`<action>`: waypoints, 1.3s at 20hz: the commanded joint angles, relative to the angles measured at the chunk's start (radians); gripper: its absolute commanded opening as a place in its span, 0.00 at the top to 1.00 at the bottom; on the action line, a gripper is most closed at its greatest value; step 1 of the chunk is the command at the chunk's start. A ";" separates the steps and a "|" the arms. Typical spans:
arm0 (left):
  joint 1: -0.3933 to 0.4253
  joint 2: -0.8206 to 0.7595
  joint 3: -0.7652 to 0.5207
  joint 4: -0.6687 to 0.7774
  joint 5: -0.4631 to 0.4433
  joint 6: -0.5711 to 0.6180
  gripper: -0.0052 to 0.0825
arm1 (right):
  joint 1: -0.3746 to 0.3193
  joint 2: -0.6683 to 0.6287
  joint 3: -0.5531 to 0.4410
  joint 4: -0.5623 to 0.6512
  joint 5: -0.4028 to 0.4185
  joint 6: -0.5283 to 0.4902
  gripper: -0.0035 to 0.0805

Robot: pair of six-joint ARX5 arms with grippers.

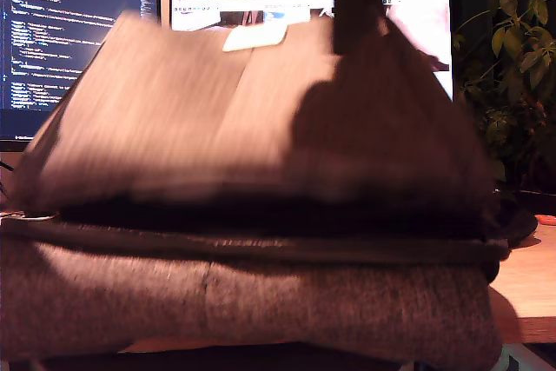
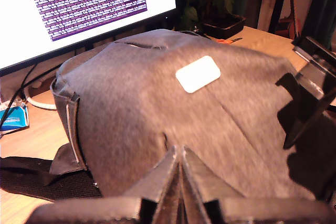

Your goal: Pack the pair of socks inside the grey Google backpack

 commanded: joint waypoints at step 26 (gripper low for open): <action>0.589 0.415 0.010 0.643 0.339 0.098 0.97 | -0.858 -0.066 -0.049 1.015 -0.112 0.261 0.97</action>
